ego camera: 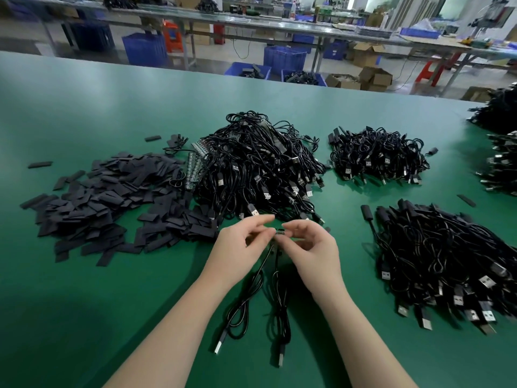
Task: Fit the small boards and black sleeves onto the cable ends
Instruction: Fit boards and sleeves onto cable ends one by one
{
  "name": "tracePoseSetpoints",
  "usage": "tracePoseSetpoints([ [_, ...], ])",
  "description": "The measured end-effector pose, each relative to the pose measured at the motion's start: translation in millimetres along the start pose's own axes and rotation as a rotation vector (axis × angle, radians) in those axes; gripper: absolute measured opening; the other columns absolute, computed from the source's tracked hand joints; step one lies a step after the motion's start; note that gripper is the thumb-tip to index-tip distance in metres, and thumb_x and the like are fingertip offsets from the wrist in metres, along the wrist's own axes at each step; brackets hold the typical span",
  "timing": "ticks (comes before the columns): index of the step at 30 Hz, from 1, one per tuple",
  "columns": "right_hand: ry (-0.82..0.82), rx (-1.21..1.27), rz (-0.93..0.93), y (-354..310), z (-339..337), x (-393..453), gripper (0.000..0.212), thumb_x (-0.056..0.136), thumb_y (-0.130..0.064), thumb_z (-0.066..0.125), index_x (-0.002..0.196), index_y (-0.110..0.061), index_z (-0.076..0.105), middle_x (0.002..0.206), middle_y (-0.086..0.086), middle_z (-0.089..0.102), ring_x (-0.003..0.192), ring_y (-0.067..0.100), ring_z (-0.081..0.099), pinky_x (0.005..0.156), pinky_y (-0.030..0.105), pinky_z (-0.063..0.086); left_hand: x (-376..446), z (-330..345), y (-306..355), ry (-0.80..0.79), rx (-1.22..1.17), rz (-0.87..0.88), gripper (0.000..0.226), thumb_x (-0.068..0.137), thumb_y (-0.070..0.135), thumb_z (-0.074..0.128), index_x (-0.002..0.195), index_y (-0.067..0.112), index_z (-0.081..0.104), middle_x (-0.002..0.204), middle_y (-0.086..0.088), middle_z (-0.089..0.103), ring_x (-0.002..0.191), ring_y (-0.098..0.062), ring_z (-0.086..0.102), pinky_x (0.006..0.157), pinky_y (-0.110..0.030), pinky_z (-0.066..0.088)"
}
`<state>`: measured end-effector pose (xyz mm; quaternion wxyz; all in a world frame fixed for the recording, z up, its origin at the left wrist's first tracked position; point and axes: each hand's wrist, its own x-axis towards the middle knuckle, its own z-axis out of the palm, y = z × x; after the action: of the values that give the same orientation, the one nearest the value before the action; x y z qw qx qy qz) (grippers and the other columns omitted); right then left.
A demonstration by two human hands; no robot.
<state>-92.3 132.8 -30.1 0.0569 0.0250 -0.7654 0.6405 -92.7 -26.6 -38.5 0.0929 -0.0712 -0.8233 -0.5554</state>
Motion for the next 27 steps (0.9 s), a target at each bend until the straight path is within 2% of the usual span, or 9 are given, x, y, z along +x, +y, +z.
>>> tracePoseSetpoints([
  [3, 0.048, 0.098, -0.005, -1.2, -1.0, 0.2, 0.027, 0.082, -0.007, 0.078, 0.089, -0.033, 0.072, 0.082, -0.013, 0.071, 0.069, 0.004, 0.066, 0.067, 0.017, 0.053, -1.3, 2.3, 5.1, -0.033, -0.045, 0.022, 0.026, 0.089, 0.027, 0.07, 0.101, 0.05, 0.066, 0.092, 0.02, 0.071, 0.089, 0.003, 0.066, 0.081, -0.015, 0.051],
  [6, 0.021, 0.084, 0.036, -1.4, 0.8, -0.8, 0.02, 0.085, -0.016, 0.077, 0.096, -0.032, 0.074, 0.083, -0.009, 0.075, 0.075, 0.005, 0.069, 0.074, 0.021, 0.056, -0.4, 0.8, 5.6, -0.019, -0.085, 0.018, 0.031, 0.086, 0.019, 0.073, 0.093, 0.048, 0.07, 0.089, 0.019, 0.072, 0.084, 0.0, 0.067, 0.076, -0.013, 0.051],
  [9, 0.012, -0.014, 0.051, -0.8, 0.5, -1.7, 0.006, 0.085, -0.023, 0.077, 0.085, -0.03, 0.078, 0.079, -0.011, 0.076, 0.075, 0.003, 0.069, 0.072, 0.02, 0.053, -0.3, 0.5, 4.2, 0.007, -0.129, -0.029, 0.03, 0.082, 0.013, 0.076, 0.09, 0.041, 0.073, 0.088, 0.018, 0.073, 0.084, 0.0, 0.068, 0.075, -0.012, 0.051],
  [12, 0.038, -0.054, 0.007, -0.3, 0.9, -2.1, 0.008, 0.085, -0.022, 0.076, 0.081, -0.029, 0.077, 0.077, -0.013, 0.075, 0.074, 0.004, 0.069, 0.069, 0.016, 0.051, -1.4, 2.9, 4.6, 0.05, -0.16, -0.091, 0.029, 0.079, 0.015, 0.08, 0.084, 0.042, 0.071, 0.082, 0.018, 0.074, 0.08, 0.001, 0.07, 0.072, -0.009, 0.051],
  [16, 0.032, -0.023, 0.022, 0.3, 2.4, -2.4, 0.006, 0.085, -0.02, 0.077, 0.083, -0.026, 0.077, 0.078, -0.01, 0.075, 0.074, 0.005, 0.069, 0.071, 0.019, 0.054, -0.5, 4.7, 5.1, 0.062, -0.17, -0.128, 0.026, 0.079, 0.015, 0.08, 0.081, 0.039, 0.07, 0.079, 0.021, 0.073, 0.077, 0.004, 0.069, 0.069, -0.007, 0.049],
  [19, 0.012, -0.003, 0.053, 0.5, -0.4, -0.6, 0.005, 0.084, -0.021, 0.078, 0.083, -0.026, 0.077, 0.076, -0.009, 0.075, 0.068, 0.002, 0.066, 0.069, 0.021, 0.054, 0.9, 2.3, 5.4, 0.029, -0.163, -0.156, 0.02, 0.081, 0.019, 0.078, 0.087, 0.036, 0.071, 0.079, 0.026, 0.071, 0.076, 0.007, 0.067, 0.068, -0.005, 0.048],
  [23, 0.006, 0.005, 0.057, 0.8, -1.4, 0.8, 0.009, 0.082, -0.021, 0.08, 0.079, -0.028, 0.075, 0.072, -0.01, 0.074, 0.064, 0.0, 0.064, 0.065, 0.016, 0.051, 1.3, 1.8, 5.5, 0.01, -0.174, -0.149, 0.023, 0.082, 0.017, 0.078, 0.085, 0.038, 0.07, 0.082, 0.023, 0.072, 0.078, 0.004, 0.068, 0.07, -0.007, 0.049],
  [27, 0.029, -0.003, 0.06, 2.3, 0.0, -0.2, 0.008, 0.083, -0.022, 0.08, 0.078, -0.027, 0.076, 0.073, -0.009, 0.074, 0.067, 0.003, 0.066, 0.067, 0.019, 0.052, 0.9, 2.1, 5.7, 0.004, -0.174, -0.156, 0.023, 0.081, 0.016, 0.078, 0.085, 0.037, 0.07, 0.083, 0.021, 0.073, 0.08, 0.002, 0.07, 0.072, -0.008, 0.05],
])
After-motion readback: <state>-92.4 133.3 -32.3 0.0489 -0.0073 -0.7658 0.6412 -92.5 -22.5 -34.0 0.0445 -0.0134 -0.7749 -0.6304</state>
